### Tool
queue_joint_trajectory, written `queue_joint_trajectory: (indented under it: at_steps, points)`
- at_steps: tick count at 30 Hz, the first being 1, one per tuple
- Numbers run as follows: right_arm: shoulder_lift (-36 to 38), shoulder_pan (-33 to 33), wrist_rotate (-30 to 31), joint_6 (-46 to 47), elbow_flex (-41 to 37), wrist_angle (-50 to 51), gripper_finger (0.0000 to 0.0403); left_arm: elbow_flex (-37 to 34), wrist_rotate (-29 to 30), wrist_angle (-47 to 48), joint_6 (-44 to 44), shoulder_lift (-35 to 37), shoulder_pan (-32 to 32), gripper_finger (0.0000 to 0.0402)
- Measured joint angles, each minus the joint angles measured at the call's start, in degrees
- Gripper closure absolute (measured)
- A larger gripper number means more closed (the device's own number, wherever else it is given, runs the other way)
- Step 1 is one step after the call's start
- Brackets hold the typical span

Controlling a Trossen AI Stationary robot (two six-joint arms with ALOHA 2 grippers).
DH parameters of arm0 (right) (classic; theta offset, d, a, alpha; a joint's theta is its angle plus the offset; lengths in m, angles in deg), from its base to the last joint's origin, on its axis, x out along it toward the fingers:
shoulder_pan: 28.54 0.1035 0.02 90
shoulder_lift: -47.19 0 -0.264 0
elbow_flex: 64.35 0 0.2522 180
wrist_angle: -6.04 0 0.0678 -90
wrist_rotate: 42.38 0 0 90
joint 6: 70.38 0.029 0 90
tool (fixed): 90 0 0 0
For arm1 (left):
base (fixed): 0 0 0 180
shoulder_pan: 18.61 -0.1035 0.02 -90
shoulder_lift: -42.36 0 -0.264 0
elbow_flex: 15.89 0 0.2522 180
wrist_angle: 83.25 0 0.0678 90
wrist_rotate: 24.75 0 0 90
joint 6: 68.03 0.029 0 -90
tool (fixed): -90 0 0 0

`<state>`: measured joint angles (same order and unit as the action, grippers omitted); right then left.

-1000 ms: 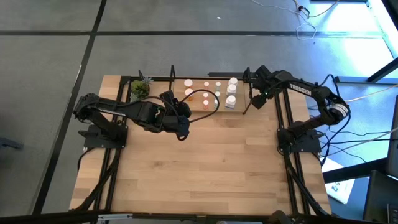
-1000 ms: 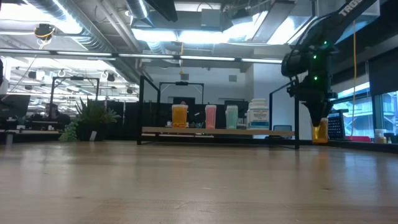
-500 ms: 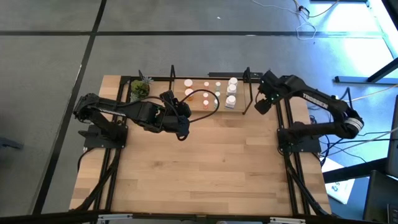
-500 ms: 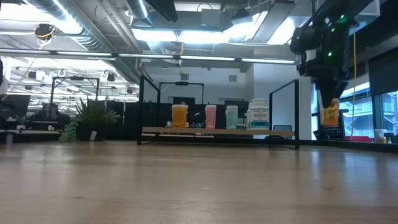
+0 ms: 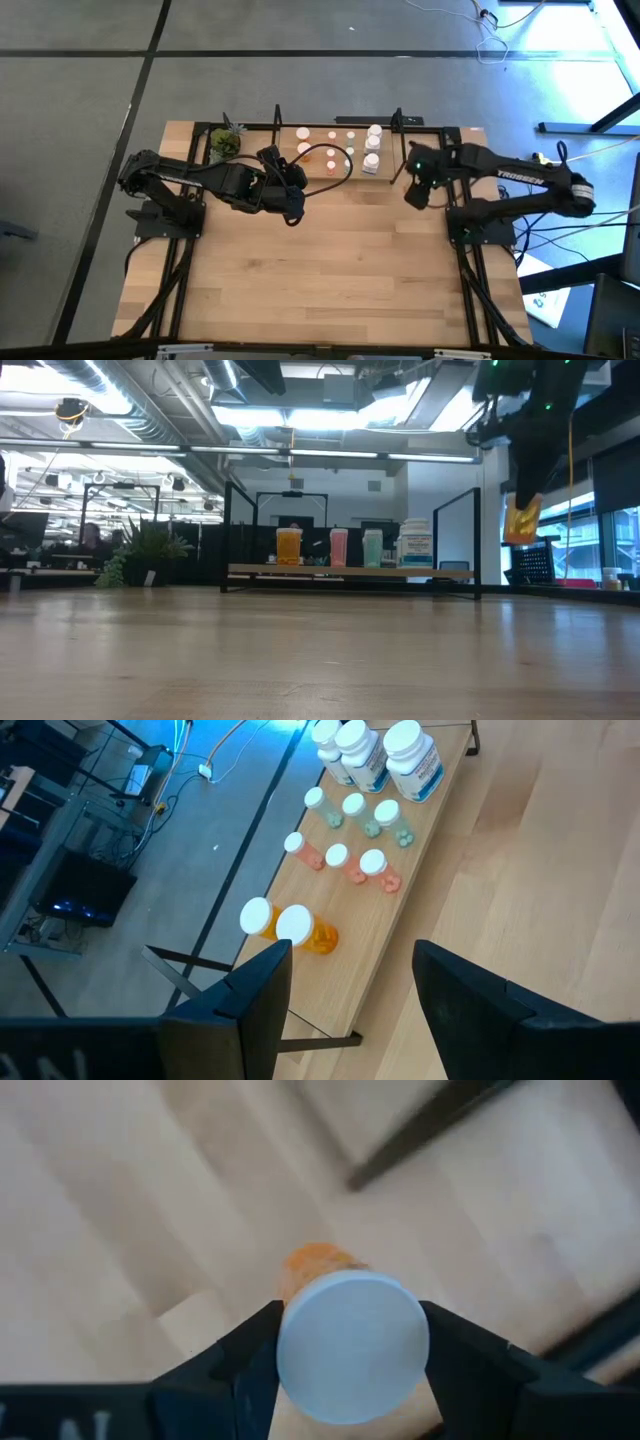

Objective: Pick and place medicine bottles onto shelf by color
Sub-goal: Put the orange pill bottle on the shelf aligned with the orange pill bottles

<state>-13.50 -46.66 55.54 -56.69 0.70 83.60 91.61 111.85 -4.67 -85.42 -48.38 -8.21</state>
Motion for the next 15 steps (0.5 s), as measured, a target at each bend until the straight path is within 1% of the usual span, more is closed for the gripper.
queue_joint_trajectory:
  at_steps: [8, 11, 15]
  points:
    - [-0.02, 13.39, 0.02, 7.02, 0.0, -1.78, 0.0191, 0.0, -0.01, 0.0, 0.0, 0.0, 0.01, 0.0199]
    - [-0.85, 17.85, 0.04, 5.83, 0.02, -5.59, 0.0191, 0.0, 0.0, 0.01, 0.0, 0.0, 0.0, 0.0199]
    - [-4.07, 22.35, 0.0, 3.58, 0.02, -12.49, 0.0191, 0.0, -0.01, 0.02, -0.02, 0.0, 0.0, 0.0199]
